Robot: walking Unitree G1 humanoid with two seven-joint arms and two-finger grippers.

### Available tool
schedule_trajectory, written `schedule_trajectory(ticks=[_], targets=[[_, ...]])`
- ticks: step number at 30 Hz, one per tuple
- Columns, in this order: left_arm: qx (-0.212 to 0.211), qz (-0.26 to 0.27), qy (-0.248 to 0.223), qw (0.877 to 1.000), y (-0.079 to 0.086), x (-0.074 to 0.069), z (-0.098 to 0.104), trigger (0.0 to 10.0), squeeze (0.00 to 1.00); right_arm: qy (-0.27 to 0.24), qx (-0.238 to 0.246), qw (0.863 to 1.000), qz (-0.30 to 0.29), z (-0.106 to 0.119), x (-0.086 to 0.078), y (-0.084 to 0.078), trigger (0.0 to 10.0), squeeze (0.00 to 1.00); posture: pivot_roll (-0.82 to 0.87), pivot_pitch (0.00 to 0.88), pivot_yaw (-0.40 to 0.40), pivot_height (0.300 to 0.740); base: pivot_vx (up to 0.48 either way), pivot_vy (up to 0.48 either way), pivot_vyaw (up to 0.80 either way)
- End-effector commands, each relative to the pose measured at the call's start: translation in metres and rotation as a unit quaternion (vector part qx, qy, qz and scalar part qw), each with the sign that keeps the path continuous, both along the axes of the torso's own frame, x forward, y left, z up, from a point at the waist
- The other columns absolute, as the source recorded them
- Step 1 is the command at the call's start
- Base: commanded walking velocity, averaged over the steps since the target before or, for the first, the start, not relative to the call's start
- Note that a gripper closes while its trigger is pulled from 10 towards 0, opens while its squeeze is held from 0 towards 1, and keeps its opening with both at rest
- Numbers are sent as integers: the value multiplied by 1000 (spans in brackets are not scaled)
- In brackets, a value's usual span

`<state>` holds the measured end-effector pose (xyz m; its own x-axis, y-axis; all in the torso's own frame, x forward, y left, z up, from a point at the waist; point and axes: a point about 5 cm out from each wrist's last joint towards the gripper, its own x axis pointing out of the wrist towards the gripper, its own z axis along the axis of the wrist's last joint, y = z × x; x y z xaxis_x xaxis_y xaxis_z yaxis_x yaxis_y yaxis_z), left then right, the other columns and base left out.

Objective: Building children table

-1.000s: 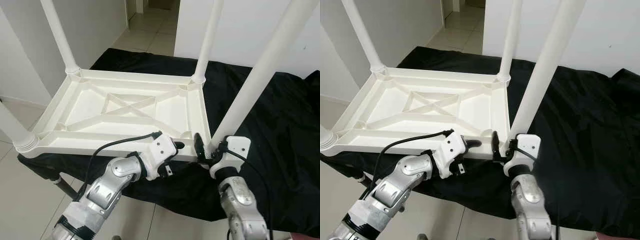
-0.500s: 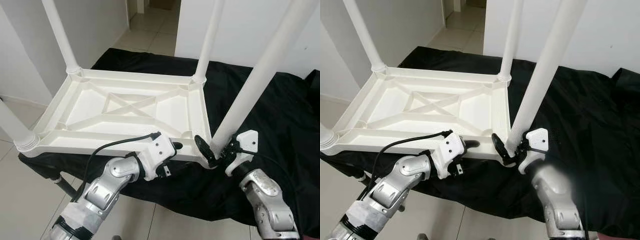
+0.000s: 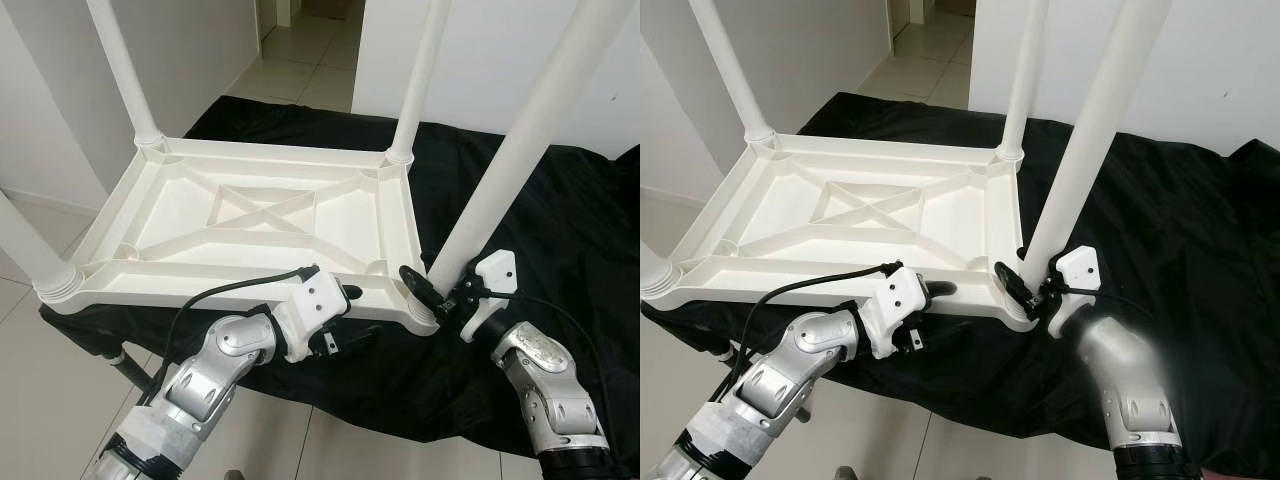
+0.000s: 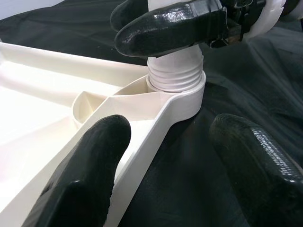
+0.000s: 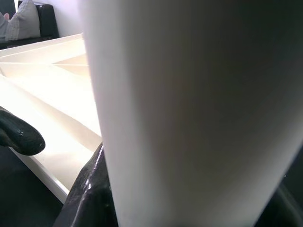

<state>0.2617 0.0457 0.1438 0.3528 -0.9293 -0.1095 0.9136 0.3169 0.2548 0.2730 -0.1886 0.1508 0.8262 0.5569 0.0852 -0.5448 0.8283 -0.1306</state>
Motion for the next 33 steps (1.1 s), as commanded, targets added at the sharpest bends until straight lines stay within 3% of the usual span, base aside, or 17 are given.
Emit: schedule_trajectory(ticks=[1,2,7,13,16,17,21,24,25,27,30,33], targets=[[10,-12,0,1000,0,-2,0,10000,0,20,-1,1000,7,-9,-1,2,0,0,5,80,-20,740,0,0,0],[10,-11,0,1000,0,-1,0,10000,0,24,2,1000,6,-10,-1,2,10000,0,4,81,-21,740,0,0,0],[11,-10,-2,1000,1,-1,0,10000,0,34,22,999,0,-10,-1,3,10000,0,-1,83,-18,740,0,0,0],[10,-13,-1,1000,0,-1,0,10000,0,25,24,998,-50,-6,1,4,10000,0,-10,83,-16,740,0,0,0],[10,-13,-2,1000,-1,0,0,10000,0,23,35,994,-104,-5,2,5,10000,0,-12,85,-19,740,0,0,0],[9,-13,-2,1000,-1,1,1,10000,0,25,48,988,-147,-5,0,8,10000,0,-16,87,-17,740,0,0,0],[9,-13,-2,1000,-1,0,1,10000,0,25,59,984,-166,-6,-3,14,10000,0,-20,89,-16,740,0,0,0],[8,-18,0,1000,-3,-1,0,10000,0,46,84,970,-225,-12,-9,26,10000,0,-25,91,-14,740,0,0,0],[8,-18,0,1000,-3,-1,0,10000,0,46,84,970,-225,-12,-9,26,10000,0,-25,91,-14,740,0,0,0],[8,-18,1,1000,-4,-1,-1,10000,0,52,95,953,-284,-17,-11,29,10000,0,-29,93,-13,740,0,0,0],[8,-19,2,1000,-5,-1,-1,10000,0,58,98,944,-309,-20,-12,30,10000,0,-30,94,-15,740,0,0,0],[4,-19,5,1000,-6,-2,-1,10000,0,68,100,923,-366,-23,-15,38,10000,0,-32,97,-19,740,0,0,0]])
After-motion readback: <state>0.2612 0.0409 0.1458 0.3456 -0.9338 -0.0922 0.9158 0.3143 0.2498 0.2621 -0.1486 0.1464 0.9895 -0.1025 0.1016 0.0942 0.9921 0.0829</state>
